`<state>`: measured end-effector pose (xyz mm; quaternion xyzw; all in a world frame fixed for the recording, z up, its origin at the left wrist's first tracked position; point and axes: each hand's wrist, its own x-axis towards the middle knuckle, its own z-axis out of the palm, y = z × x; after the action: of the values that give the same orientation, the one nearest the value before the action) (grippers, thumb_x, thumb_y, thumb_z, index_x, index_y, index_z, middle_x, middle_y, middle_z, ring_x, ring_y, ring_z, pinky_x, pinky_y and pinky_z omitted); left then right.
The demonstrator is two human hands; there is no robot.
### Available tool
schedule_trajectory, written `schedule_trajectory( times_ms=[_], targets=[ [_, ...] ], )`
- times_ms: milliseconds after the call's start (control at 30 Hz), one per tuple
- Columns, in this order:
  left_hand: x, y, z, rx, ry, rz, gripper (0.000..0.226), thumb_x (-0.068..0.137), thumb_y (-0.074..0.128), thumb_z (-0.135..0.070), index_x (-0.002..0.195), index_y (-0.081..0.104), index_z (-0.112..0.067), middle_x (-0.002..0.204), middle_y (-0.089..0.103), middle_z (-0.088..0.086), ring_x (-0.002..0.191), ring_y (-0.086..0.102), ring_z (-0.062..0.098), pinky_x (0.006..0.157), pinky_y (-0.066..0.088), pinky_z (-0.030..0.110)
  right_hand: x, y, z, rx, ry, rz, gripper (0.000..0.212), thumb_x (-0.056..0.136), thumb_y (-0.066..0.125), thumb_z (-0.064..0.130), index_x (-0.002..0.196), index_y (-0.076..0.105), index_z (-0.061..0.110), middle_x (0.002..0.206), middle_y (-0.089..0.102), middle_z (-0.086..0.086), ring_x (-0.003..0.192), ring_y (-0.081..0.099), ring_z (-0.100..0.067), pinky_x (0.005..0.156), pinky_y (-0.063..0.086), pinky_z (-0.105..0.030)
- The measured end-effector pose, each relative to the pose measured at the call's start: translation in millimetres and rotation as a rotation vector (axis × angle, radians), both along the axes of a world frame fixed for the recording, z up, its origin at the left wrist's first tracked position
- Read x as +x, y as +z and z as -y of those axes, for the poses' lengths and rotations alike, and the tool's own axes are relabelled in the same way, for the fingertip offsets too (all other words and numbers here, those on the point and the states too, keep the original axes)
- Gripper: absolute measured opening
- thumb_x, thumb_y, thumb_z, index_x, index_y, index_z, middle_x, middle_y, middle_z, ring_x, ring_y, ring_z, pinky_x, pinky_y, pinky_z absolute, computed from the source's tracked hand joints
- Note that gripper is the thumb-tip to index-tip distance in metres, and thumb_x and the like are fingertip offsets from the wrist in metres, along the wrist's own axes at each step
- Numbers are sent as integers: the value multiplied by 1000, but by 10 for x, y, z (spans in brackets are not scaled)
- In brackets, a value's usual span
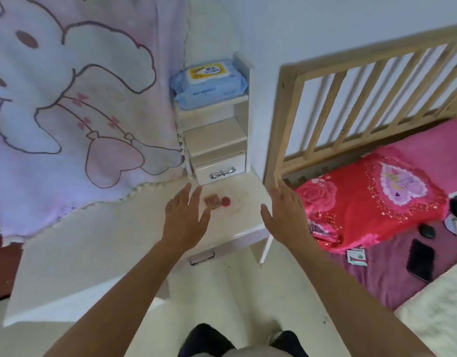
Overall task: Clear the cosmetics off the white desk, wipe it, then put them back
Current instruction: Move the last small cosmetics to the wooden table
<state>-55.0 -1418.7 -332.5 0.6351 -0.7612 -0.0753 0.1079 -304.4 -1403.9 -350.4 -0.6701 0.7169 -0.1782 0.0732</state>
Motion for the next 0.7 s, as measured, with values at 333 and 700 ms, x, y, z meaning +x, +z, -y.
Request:
schedule_trajectory(
  times_ms=[333, 700],
  targets=[
    [8, -785, 755, 445, 36, 43, 68, 98, 45, -44, 155, 16, -22, 162, 13, 5, 145, 20, 26, 112, 31, 45, 157, -661, 1188, 274, 287, -8, 58, 96, 51, 30, 150, 32, 17, 156, 29, -8, 134, 40, -28, 102, 38, -40],
    [231, -1780, 1827, 583, -86, 40, 69, 91, 56, -41, 149, 27, -18, 157, 24, 6, 139, 28, 28, 107, 35, 41, 635, -1506, 1980, 628, 303, 94, 63, 94, 56, 36, 150, 31, 22, 133, 42, -7, 114, 54, -26, 87, 49, -38]
  ],
)
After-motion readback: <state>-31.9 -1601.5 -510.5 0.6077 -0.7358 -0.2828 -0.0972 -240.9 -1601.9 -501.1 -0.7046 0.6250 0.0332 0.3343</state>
